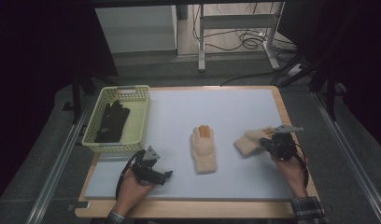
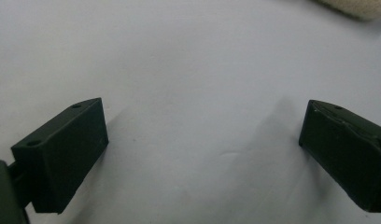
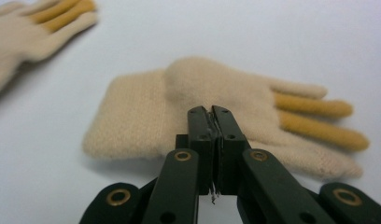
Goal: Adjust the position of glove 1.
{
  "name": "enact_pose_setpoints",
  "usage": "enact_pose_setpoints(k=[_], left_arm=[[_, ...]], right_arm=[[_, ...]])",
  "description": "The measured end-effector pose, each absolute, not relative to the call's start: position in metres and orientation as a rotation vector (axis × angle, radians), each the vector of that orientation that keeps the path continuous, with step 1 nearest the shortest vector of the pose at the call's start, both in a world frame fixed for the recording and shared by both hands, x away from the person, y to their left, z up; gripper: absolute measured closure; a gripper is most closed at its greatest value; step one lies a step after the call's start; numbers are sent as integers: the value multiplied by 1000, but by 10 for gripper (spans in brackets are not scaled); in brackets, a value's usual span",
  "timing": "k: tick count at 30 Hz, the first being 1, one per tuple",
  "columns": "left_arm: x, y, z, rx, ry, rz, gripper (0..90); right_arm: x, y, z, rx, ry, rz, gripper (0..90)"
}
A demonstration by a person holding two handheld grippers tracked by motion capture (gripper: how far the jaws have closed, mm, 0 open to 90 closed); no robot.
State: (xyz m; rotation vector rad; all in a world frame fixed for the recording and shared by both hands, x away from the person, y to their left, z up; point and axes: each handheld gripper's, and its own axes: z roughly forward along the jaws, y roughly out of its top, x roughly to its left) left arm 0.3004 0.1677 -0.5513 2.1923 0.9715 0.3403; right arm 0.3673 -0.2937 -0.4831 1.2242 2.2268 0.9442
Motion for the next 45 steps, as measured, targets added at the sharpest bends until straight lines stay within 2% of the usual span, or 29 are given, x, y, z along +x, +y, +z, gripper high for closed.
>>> enact_pose_setpoints(k=[4, 7, 26, 28, 31, 35, 45], left_arm=[[300, 168, -551, 2192, 972, 340, 13], [300, 168, -551, 2192, 972, 340, 13], [300, 168, -551, 2194, 971, 339, 13], [300, 168, -551, 2194, 970, 340, 13], [300, 168, -551, 2194, 970, 340, 13], [300, 168, -551, 2194, 970, 340, 13], [300, 168, -551, 2194, 971, 340, 13]], right_arm=[[354, -296, -472, 1203, 2244, 924, 864], [357, -292, -470, 1193, 2253, 925, 865], [436, -226, -456, 1131, 2268, 928, 848], [445, -216, -455, 1124, 2268, 936, 823], [457, -202, -454, 1112, 2271, 954, 725], [464, -190, -451, 1095, 2273, 967, 665], [460, -207, -469, 1179, 2275, 961, 598]])
